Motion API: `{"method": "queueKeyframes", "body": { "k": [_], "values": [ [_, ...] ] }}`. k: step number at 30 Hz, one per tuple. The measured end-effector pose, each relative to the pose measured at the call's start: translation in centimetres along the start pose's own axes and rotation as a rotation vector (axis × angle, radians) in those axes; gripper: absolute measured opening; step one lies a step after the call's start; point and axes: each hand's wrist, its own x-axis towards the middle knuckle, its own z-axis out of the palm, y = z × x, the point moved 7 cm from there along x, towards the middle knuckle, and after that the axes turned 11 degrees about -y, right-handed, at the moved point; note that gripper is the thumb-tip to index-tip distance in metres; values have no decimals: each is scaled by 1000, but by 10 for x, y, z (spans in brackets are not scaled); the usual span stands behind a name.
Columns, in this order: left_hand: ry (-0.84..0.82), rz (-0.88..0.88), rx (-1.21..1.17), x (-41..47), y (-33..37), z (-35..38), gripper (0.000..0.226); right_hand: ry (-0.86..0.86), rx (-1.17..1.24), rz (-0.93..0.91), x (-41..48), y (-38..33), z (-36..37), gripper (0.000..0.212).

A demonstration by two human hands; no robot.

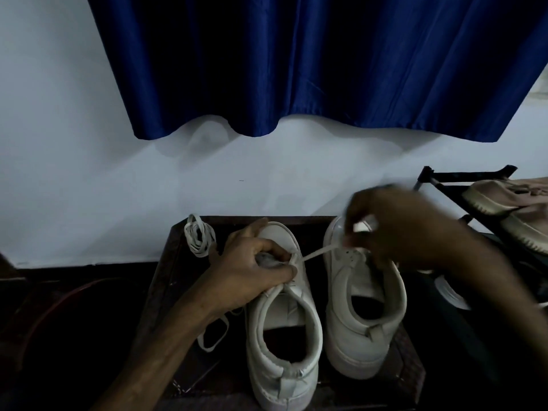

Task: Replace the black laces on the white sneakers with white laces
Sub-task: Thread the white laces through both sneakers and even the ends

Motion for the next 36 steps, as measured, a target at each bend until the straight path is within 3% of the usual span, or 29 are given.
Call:
{"method": "queueKeyframes", "body": {
  "k": [4, 11, 14, 19, 22, 25, 28, 31, 34, 36],
  "values": [
    [-14, -20, 18, -2, 1, 0, 42, -4, -64, 70, -25, 43, -33, 14],
    [-5, -6, -21, -1, -1, -1, 36, -11, 72, -87, 21, -49, 42, 18],
    [-15, -9, -34, -2, -1, -1, 31, 10, 1, -47, 20, -36, 36, 11],
    [-43, -8, -16, -3, 4, 1, 21, -162, -26, 83, -17, 21, -8, 15],
    [-17, -20, -28, -5, 1, -1, 31, -99, 30, 31, -13, 9, -7, 7],
    [-23, -15, -16, -3, 1, -1, 32, -35, 52, -39, 7, -27, 17, 18],
    [-22, -15, -15, -2, 1, -1, 35, 10, -29, -93, 21, -49, 41, 12],
    [-18, -15, -3, -1, 0, -1, 42, -38, -59, -26, 11, -25, 23, 11],
    [-38, -14, 59, 0, 3, 1, 41, -150, -41, 78, -14, 7, -7, 25],
    [-35, -19, 82, 0, 3, 0, 39, -213, -55, 114, -20, 5, -6, 18]
  ]
}}
